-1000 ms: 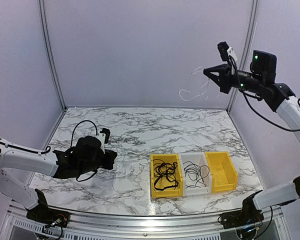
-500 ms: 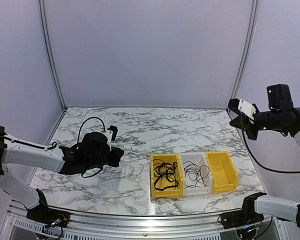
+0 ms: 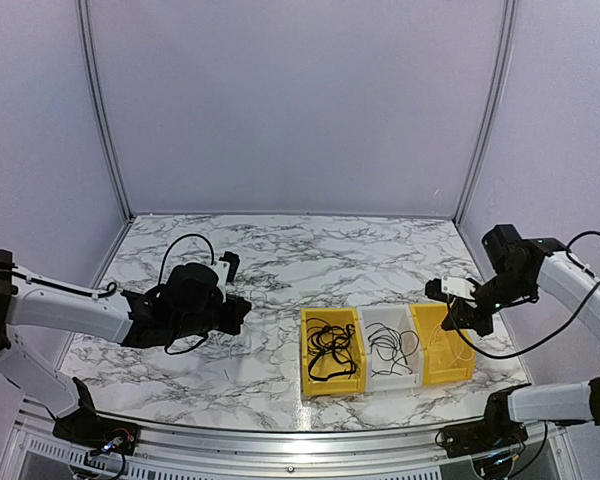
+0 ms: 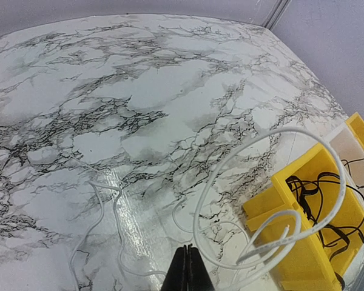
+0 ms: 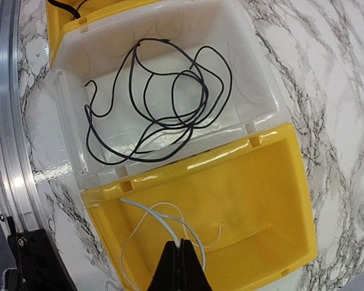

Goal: Untangle the cables

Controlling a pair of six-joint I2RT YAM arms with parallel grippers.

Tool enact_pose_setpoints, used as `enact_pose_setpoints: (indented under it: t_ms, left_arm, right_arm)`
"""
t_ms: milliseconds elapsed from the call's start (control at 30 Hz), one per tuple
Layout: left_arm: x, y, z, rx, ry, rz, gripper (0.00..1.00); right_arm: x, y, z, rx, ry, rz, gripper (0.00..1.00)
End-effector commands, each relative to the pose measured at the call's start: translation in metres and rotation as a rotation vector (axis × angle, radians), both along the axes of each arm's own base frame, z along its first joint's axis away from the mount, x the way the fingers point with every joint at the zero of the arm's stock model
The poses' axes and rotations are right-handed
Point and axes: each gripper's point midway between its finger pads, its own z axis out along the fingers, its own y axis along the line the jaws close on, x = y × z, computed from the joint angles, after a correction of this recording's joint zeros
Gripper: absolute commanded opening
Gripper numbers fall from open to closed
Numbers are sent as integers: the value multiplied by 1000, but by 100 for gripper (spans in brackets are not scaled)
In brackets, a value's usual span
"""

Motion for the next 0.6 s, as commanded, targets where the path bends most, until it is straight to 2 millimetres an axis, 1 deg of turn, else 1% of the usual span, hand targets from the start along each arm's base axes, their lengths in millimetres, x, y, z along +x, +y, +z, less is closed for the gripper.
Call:
enact_pose_setpoints:
  t_ms: [0,167,233,300,367,433,567]
  left_arm:
    - [1,2,8,-2,1,5,0]
    - [1,3,12,-14,0,19,0]
    - [2,4,13,-13,0,22,0]
    - [2,4,16,-15,-3,23,0]
    - [2,5,22,-20,-10,26,0]
    - [2,6,28,-22,-19,26,0]
    - [0,7,41,-18,-30,12,0]
  right_arm:
    - [7,5,-11,34,-15,31,0]
    - [13,-4,-37,-1,48,-31,0]
    - [24,-8,-43,-3,64,-96,0]
    - [39,-17,-48,-30,66,-184,0]
    - [52,-23,-50,-58,79,-237,12]
    - [60,-21,-40,-53,98,-244,24]
    - [70,-10,-7,8,91,-219,41]
